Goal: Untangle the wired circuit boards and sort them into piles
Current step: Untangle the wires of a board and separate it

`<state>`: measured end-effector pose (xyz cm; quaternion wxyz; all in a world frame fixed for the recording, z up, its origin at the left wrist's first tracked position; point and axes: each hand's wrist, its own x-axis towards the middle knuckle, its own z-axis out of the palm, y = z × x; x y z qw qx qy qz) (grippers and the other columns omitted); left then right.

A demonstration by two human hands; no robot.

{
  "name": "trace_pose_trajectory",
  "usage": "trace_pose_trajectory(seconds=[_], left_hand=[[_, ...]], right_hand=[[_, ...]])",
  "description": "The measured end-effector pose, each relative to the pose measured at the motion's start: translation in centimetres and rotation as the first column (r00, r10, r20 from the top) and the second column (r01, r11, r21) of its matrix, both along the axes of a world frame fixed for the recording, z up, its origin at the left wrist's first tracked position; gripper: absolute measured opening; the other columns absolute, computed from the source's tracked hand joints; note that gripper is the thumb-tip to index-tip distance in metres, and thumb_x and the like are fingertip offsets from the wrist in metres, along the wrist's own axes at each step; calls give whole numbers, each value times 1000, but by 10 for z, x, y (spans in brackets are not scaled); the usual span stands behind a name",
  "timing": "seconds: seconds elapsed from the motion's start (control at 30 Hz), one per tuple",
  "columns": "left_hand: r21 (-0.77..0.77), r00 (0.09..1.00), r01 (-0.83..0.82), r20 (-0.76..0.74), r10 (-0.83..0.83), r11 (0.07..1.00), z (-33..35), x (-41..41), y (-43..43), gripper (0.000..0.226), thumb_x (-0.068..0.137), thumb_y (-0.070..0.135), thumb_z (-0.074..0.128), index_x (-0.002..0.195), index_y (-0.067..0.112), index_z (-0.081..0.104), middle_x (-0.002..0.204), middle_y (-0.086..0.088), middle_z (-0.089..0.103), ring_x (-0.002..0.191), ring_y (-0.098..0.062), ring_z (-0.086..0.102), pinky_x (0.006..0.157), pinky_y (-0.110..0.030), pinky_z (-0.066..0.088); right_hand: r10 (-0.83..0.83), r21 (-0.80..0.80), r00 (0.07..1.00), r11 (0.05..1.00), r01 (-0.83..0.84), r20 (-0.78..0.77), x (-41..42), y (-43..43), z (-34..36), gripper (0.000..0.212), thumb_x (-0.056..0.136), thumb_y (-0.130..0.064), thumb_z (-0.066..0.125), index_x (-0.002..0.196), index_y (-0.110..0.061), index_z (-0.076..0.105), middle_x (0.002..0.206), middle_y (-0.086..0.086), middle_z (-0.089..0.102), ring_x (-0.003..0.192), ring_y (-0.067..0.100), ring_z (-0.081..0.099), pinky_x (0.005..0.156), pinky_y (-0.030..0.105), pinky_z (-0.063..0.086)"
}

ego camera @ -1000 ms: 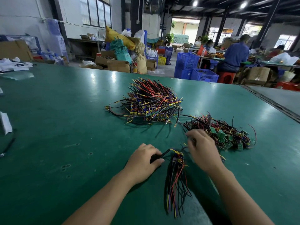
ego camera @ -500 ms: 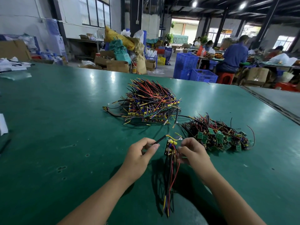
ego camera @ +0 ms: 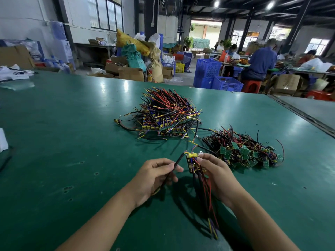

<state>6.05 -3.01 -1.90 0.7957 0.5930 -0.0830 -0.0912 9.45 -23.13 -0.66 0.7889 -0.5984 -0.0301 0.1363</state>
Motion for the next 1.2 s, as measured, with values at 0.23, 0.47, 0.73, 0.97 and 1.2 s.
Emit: trace_pose_trajectory(seconds=[0.23, 0.47, 0.73, 0.97, 1.2], left_hand=[[146, 990, 143, -28, -140, 979, -5, -3, 0, 15, 88, -5, 59, 99, 1, 68, 99, -15, 69, 75, -18, 67, 67, -27, 54], [320, 980, -81, 197, 17, 944, -10, -3, -9, 65, 69, 13, 85, 121, 30, 50, 106, -3, 64, 84, -19, 64, 83, -37, 53], [399, 954, -224, 275, 117, 889, -19, -4, -16, 34, 78, 57, 65, 106, 43, 52, 87, 13, 62, 53, -19, 44, 51, -29, 39], [336, 968, -235, 164, 189, 912, -12, -4, -16, 20, 96, 31, 59, 88, 12, 61, 65, 1, 60, 46, -17, 57, 45, -25, 42], [216, 989, -141, 62, 131, 966, -12, -3, -15, 17, 88, 14, 68, 93, -2, 68, 82, -15, 68, 69, -20, 64, 61, -25, 53]], right_hand=[[91, 13, 995, 996, -92, 38, -6, -1, 6, 29, 72, -24, 72, 96, -10, 68, 80, 15, 69, 56, 26, 67, 46, 29, 53], [246, -136, 966, 963, -234, 75, -8, 2, 0, 28, 83, -29, 64, 99, -8, 73, 98, 22, 72, 78, 28, 68, 69, 31, 56], [285, -326, 947, 918, -225, 149, -9, 3, 0, 17, 89, -18, 67, 103, -13, 75, 103, 19, 72, 87, 24, 66, 89, 39, 52], [358, -465, 901, 859, -215, 243, -10, 5, 2, 18, 92, -9, 64, 100, -18, 78, 85, 9, 74, 70, 18, 62, 71, 27, 53], [274, -618, 863, 784, 55, 424, -9, 5, -4, 14, 90, -19, 69, 103, -24, 74, 97, -6, 74, 91, 6, 66, 88, 26, 49]])
